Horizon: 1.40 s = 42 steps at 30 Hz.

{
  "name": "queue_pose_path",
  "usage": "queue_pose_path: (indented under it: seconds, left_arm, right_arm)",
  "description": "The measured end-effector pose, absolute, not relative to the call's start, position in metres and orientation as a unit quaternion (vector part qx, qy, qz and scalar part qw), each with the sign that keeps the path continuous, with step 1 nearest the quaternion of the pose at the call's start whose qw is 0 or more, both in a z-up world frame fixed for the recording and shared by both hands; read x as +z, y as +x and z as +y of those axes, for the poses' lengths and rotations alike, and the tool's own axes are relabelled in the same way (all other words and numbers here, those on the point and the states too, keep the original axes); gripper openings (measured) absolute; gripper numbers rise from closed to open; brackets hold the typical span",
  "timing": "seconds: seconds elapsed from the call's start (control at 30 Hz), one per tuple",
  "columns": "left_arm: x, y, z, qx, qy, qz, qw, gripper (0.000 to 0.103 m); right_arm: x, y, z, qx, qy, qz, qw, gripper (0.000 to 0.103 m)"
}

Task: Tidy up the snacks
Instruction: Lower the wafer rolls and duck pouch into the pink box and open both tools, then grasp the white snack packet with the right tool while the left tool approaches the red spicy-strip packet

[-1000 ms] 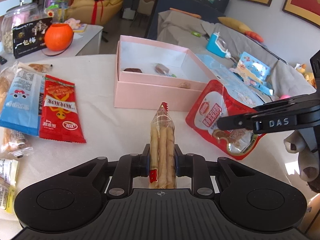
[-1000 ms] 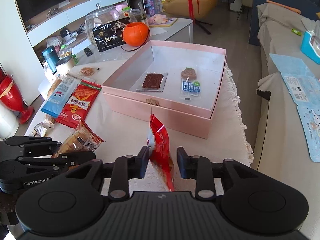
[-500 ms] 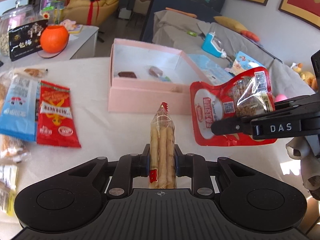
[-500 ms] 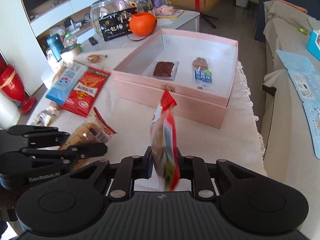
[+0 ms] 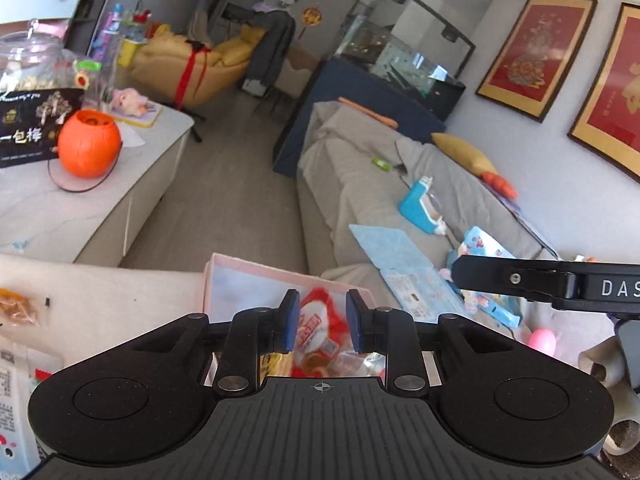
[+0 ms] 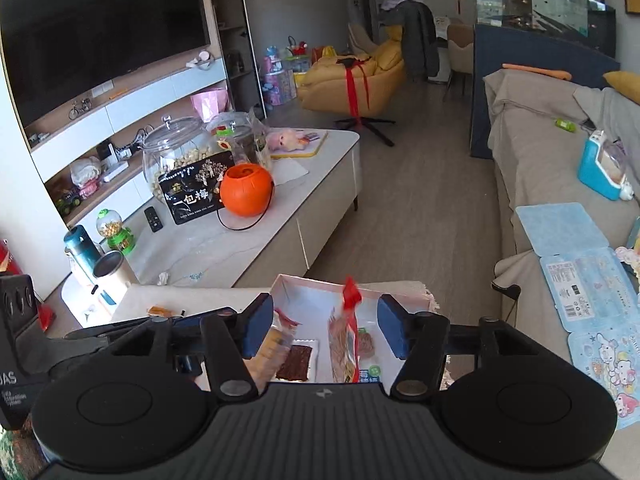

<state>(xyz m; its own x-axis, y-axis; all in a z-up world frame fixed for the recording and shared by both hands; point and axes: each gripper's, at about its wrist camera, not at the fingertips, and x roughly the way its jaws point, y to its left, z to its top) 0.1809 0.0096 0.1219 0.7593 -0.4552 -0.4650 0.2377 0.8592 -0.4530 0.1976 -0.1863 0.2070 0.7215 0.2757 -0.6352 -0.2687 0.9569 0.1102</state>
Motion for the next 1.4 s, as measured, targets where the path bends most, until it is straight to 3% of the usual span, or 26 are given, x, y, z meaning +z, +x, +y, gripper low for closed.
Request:
queue_pose_path:
  seconds: [0.3,0.43,0.77,1.23,1.4]
  left_arm:
    - [0.097,0.099,0.079,-0.084,-0.125,0.312,0.938,0.028]
    - [0.084,0.049,0.113,-0.012,-0.099,0.305,0.947,0.028]
    - [0.041,-0.022,0.210,0.090,-0.228,0.299,0.922,0.028]
    - [0.011,-0.020,0.120,-0.127,-0.195,0.349,0.908,0.031]
    - [0.023,-0.025,0.138,-0.062,-0.205,0.318,0.924,0.031]
  right_arm:
    - [0.165,0.168,-0.179,0.153,-0.005,0.375,0.914,0.059]
    - [0.138,0.155,-0.142,0.194,-0.012,0.398,0.897,0.064]
    - [0.070,0.136,-0.015,0.300,-0.022,0.450,0.841,0.064]
    - [0.054,0.130,-0.006,0.330,-0.008,0.425,0.843,0.064]
    - [0.049,0.110,-0.043,0.331,-0.022,0.424,0.843,0.064]
